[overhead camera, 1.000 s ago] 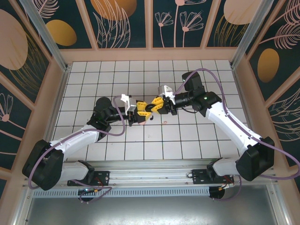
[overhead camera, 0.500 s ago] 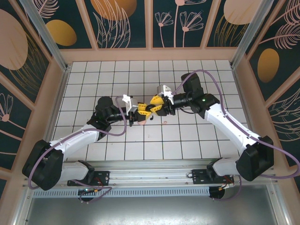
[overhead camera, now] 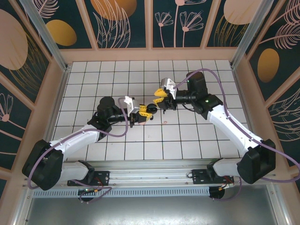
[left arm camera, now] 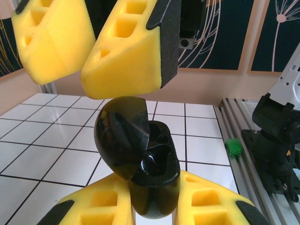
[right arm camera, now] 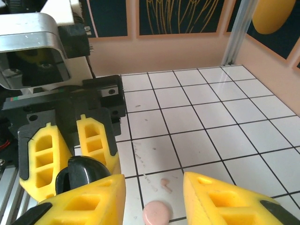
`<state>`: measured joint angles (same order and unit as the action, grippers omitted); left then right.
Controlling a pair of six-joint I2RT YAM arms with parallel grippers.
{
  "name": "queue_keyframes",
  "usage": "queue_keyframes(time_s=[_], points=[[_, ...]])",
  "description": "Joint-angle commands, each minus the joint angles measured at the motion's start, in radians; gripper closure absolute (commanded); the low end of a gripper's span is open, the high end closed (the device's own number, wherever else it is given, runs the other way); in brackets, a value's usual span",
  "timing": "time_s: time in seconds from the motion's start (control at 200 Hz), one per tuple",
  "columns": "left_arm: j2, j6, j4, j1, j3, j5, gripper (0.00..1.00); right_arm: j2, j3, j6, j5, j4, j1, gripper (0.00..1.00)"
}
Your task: Insert wireless bluetooth earbuds into charging case
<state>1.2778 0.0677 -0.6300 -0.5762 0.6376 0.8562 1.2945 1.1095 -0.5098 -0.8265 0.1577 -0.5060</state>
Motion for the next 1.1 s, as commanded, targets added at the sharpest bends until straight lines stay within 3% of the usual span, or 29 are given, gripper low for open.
queue_keyframes(time_s=[0.0, 0.31, 0.731, 1.096], points=[[-0.005, 0.008, -0.003, -0.005, 0.03, -0.002, 0.82, -0.047, -0.022, 0.028, 0.015, -0.048, 0.011, 0.62], [0.01, -0.011, -0.023, -0.004, 0.026, -0.002, 0.82, -0.083, -0.046, 0.007, -0.127, 0.013, 0.011, 0.58], [0.022, -0.023, -0.047, -0.005, 0.027, 0.019, 0.82, -0.047, -0.027, -0.01, -0.066, 0.037, -0.026, 0.5], [0.018, -0.033, -0.062, -0.006, 0.027, 0.033, 0.82, 0.009, -0.013, -0.015, -0.044, 0.031, -0.034, 0.49]])
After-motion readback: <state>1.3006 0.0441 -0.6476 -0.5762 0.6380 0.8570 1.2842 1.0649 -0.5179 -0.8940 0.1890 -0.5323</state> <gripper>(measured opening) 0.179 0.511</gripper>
